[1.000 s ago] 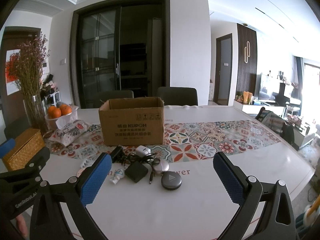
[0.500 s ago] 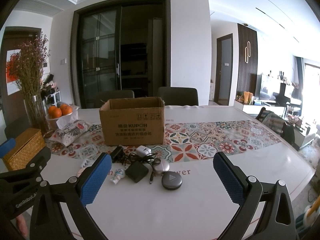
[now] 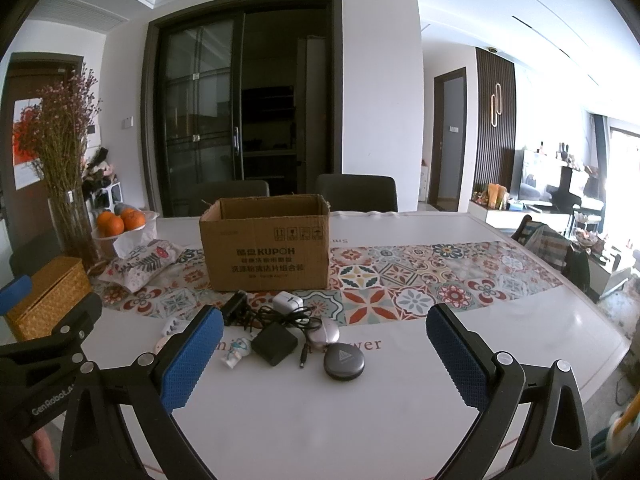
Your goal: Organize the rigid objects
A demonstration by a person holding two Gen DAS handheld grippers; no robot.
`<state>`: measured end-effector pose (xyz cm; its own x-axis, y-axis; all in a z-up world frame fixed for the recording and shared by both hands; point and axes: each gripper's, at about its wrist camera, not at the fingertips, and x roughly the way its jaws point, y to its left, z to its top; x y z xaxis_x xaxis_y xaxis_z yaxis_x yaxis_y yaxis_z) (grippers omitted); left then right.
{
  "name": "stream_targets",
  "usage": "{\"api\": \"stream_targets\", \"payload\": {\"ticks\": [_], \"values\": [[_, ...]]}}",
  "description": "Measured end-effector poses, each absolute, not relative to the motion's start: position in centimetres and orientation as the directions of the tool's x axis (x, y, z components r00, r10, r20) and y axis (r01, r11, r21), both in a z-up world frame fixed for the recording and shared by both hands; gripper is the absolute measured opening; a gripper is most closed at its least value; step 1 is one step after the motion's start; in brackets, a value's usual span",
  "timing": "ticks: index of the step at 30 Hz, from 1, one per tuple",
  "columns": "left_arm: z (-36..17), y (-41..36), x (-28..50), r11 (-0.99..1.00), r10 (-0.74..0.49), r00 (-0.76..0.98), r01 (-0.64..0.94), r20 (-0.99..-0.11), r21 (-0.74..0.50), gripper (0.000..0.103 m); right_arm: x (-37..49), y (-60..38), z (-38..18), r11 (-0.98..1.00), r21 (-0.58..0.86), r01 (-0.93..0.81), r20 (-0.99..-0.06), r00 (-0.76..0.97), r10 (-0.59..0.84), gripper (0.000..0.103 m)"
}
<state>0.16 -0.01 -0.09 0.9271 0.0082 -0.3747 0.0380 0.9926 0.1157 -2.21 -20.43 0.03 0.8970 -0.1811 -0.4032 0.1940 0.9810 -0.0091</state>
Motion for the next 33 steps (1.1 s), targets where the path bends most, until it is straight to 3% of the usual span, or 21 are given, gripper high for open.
{"api": "stream_targets", "payload": {"ticks": [33], "values": [[-0.88, 0.01, 0.28, 0.993, 0.000, 0.918, 0.045, -0.396, 0.106, 0.103, -2.20, -19.96, -0.31, 0.981, -0.010, 0.193, -0.411, 0.894, -0.180, 0.103]]}}
